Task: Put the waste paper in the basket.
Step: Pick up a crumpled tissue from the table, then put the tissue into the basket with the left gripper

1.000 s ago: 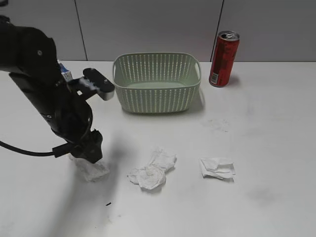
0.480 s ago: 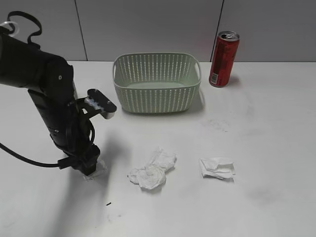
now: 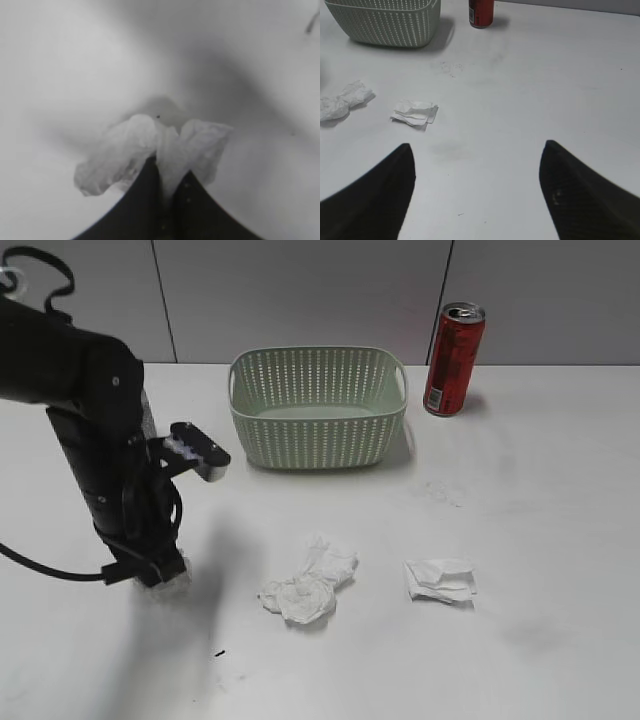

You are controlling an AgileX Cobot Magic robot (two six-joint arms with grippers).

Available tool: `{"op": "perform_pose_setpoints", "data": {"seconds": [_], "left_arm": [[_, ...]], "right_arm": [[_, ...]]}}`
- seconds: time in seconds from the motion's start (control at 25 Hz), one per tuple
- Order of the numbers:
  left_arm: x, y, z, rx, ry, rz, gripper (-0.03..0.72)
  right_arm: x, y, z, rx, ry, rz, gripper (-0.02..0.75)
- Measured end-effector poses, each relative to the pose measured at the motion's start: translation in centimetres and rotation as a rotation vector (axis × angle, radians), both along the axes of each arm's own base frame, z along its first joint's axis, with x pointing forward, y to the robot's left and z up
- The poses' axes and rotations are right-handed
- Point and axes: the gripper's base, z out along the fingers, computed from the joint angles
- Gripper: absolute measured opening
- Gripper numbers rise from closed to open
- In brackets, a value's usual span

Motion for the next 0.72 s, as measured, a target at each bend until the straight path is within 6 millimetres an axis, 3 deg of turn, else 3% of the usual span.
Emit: {"op": "perform_pose_setpoints", "data": {"seconds": [0.24, 0.4, 0.56, 0.72], "left_arm": [[3.2, -1.8, 10.7, -0.22, -0.381, 0.019, 0.011], [6.0, -3.2, 15.0, -0.433, -0.697, 0.11, 0.011], [8.4, -4.0, 15.9, -0.607, -0.908, 0.257, 0.009], [10.5, -4.6, 13.4, -0.659, -0.946, 0.371, 0.01]], "right_arm": [[0.0, 0.0, 0.0, 0.0, 0.0, 0.0, 0.586], [0.0, 0.0, 0.0, -0.001, 0.0, 0.0, 0.586], [0.0, 0.0, 0.0, -0.001, 0.0, 0.0, 0.586], [0.0, 0.0, 0.0, -0.001, 0.0, 0.0, 0.586]]}}
